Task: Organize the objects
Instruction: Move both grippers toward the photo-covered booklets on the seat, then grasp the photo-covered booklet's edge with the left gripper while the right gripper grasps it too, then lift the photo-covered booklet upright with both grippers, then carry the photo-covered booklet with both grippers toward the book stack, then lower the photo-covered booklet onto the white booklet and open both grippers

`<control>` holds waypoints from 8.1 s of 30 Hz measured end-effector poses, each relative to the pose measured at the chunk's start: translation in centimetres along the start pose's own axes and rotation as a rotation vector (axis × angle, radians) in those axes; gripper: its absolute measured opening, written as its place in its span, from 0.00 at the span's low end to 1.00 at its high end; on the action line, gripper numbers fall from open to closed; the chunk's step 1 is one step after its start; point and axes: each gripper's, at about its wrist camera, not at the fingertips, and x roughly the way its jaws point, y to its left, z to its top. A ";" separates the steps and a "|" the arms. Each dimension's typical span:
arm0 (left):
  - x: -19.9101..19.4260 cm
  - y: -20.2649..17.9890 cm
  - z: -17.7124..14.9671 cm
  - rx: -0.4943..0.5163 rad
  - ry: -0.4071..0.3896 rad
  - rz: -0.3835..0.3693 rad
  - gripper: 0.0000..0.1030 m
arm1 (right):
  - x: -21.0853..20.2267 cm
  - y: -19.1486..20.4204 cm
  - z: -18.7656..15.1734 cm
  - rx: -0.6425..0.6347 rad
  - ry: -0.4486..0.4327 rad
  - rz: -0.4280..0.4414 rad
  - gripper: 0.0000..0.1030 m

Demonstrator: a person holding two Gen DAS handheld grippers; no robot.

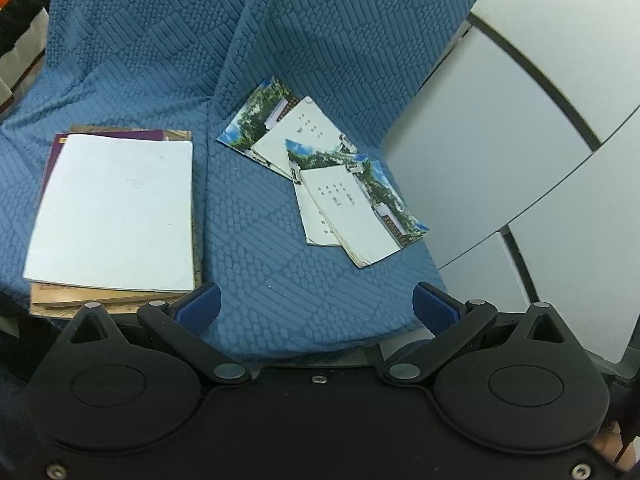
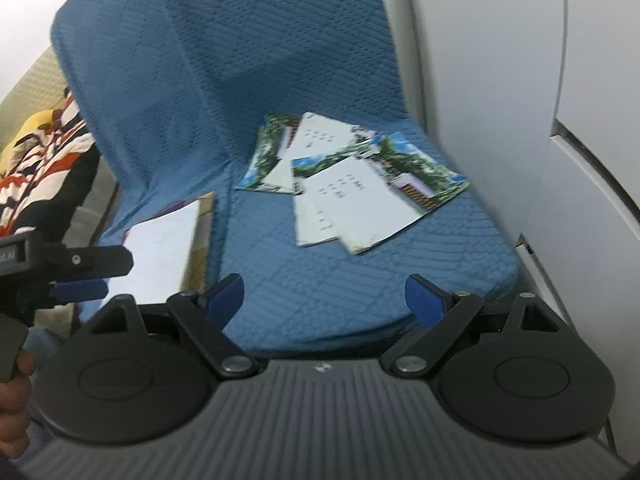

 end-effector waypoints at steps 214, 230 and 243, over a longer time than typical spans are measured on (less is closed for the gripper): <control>-9.3 19.0 7.0 -0.462 -0.213 -0.431 0.04 | 4.7 13.3 8.7 0.365 0.258 0.486 0.10; -2.8 27.5 3.0 -0.547 -0.137 -0.310 0.06 | 12.7 16.1 5.3 0.267 0.345 0.408 0.07; 0.4 28.8 1.0 -0.584 -0.081 -0.289 0.28 | 12.9 17.6 5.9 0.204 0.346 0.404 0.08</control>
